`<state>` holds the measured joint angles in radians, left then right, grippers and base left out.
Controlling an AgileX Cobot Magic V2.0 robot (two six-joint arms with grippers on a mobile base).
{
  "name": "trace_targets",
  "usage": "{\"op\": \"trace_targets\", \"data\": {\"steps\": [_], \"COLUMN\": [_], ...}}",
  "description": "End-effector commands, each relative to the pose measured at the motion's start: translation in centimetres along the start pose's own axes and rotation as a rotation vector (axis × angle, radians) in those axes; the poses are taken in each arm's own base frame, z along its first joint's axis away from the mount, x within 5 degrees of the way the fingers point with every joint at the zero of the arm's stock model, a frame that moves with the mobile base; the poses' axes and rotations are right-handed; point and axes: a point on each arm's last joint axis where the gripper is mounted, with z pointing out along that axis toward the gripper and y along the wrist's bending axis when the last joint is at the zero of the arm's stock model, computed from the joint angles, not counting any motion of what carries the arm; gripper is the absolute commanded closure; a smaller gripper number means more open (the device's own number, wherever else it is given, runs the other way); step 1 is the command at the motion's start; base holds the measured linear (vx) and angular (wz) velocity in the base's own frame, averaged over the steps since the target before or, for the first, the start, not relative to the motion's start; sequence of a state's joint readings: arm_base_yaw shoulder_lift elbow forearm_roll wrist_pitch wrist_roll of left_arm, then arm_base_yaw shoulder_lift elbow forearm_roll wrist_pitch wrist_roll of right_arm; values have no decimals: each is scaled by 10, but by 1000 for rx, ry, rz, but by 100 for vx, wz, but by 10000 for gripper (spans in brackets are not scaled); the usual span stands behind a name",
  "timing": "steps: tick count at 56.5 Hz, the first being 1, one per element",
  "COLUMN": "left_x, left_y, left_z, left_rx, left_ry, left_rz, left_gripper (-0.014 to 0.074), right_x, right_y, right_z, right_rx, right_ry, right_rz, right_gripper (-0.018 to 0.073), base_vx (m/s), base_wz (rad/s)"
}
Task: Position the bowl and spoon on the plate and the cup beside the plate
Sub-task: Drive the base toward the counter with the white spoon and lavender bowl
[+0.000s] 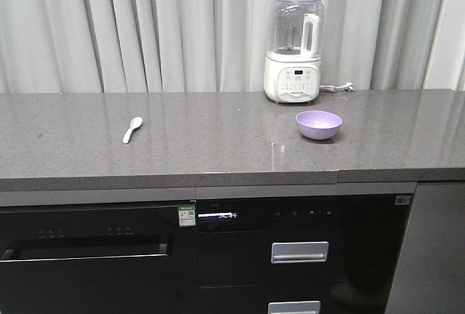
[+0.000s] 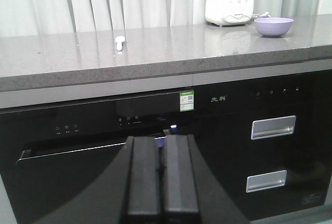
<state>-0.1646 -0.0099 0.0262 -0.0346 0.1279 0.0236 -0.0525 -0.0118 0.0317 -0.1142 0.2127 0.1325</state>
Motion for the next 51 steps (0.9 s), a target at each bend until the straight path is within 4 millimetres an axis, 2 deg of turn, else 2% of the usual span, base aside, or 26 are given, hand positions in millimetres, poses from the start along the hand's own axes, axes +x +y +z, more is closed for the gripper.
{"op": "trace_targets", "data": {"steps": [1,51], "left_x": [-16,-16], "left_y": [0,0], "left_z": [-2,-2], "left_rx": [-2,-2], "left_ry": [-102,-102], "left_rz": [-17,-17], "left_gripper": [594,594], "right_x": [-7,-7], "right_y": [1,1], "right_z": [0,0], "right_rx": [-5,-6], "right_ry": [-86,-89], "right_rz": [-10,-10], "right_gripper": [568,568], "base_vx": [0,1], "base_wz": [0,-1]}}
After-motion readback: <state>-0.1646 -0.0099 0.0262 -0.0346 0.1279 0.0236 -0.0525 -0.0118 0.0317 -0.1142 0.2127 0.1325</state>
